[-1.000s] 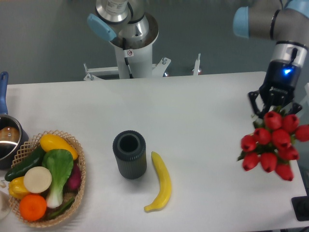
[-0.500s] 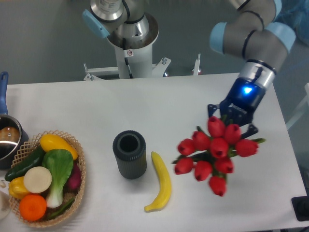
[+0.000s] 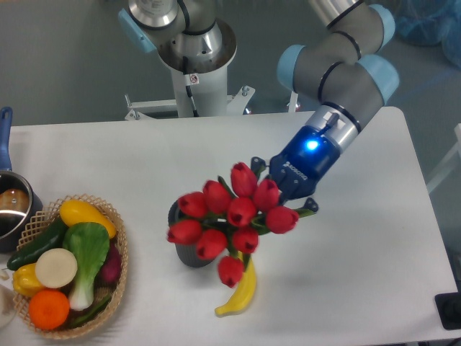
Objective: Insert the flowers into the vase
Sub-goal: 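Carry the red tulips across the table toward the dark grey vase, then position the tulip stems above the vase opening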
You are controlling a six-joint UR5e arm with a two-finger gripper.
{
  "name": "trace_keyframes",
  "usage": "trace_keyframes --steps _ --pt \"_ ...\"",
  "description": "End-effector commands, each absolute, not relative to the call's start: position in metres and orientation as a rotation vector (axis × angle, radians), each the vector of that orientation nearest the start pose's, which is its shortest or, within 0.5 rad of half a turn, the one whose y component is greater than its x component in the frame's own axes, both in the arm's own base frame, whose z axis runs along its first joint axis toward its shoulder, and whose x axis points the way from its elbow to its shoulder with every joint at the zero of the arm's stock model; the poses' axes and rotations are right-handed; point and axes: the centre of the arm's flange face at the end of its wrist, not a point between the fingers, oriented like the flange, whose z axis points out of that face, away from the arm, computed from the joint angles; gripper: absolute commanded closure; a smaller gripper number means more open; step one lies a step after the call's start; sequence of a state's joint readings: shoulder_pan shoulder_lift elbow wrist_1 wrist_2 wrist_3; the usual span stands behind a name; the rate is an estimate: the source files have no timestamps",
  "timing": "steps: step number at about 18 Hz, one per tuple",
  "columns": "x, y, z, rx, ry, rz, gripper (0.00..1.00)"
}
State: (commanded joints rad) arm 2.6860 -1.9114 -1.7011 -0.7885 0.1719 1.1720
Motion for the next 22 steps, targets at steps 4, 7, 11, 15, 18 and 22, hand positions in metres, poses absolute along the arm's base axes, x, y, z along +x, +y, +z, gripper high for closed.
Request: trace_keyframes --steps 4,7,11,15,18,22 --pt "-0.401 0.477 0.4 -1.709 0.313 -0.387 0.88" --pt "-0.382 0.477 0.401 -1.642 0.322 -0.434 0.88" --pt "-0.367 0.472 0.386 -1.609 0.353 -0.427 0.88" --pt "-0.36 0.459 0.366 -1.508 0.352 -0.433 0.88" --pt "-0.36 0.456 0.364 -1.473 0.348 -0.432 0.88" --pt "-0.364 0.453 0.358 -1.469 0.347 -0.42 0.89"
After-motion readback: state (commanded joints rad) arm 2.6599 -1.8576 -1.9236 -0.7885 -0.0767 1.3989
